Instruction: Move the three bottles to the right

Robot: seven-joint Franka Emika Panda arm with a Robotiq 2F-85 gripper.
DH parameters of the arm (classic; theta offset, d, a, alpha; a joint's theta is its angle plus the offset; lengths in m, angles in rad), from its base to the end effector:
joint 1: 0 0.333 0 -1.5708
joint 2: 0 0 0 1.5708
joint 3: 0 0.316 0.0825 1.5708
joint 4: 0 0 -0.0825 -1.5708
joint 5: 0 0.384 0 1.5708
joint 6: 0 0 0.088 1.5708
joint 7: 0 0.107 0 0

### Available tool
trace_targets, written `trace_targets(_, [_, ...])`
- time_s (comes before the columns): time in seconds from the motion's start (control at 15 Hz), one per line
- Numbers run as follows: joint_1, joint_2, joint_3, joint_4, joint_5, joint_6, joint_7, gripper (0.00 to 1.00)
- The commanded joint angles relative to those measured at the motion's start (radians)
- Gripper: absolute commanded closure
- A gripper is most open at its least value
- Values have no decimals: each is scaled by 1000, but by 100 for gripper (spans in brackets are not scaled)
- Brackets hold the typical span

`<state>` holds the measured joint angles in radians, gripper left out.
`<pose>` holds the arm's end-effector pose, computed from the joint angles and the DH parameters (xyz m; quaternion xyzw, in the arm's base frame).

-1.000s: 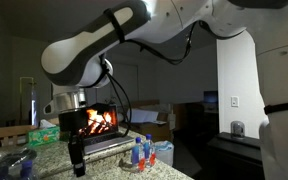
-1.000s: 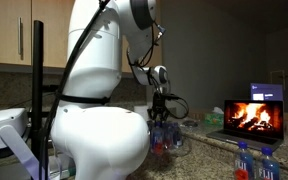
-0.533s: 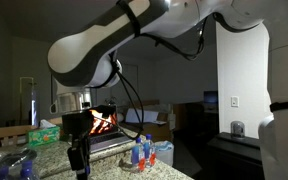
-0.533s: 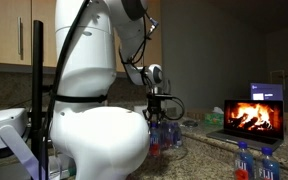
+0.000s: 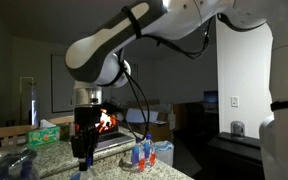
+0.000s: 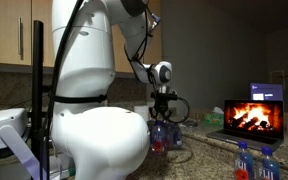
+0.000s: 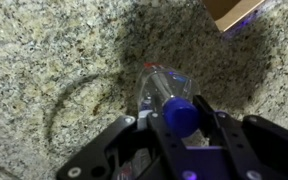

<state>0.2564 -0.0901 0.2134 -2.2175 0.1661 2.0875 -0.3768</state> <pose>0.4484 0.2380 0.4113 -0.9267 -0.3702 0.0233 0.0607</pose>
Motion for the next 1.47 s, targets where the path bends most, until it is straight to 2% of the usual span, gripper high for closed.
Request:
trace_targets(0.0, [-35, -117, -44, -89, 78, 61, 38, 86])
trace_targets(0.33, [-88, -172, -114, -161, 55, 192, 110, 86])
trace_targets(0.73, [-177, -169, -124, -193, -115, 335, 360, 86])
trace_targets(0.8, [-147, -134, -134, -152, -72, 278, 278, 64])
trace_targets(1.07, [-167, -134, -136, -168, -96, 305, 323, 64])
trace_targets(1.13, [-166, -134, -136, -169, -97, 305, 324, 86])
trace_targets(1.4, [-172, -80, -155, -121, -74, 228, 306, 86])
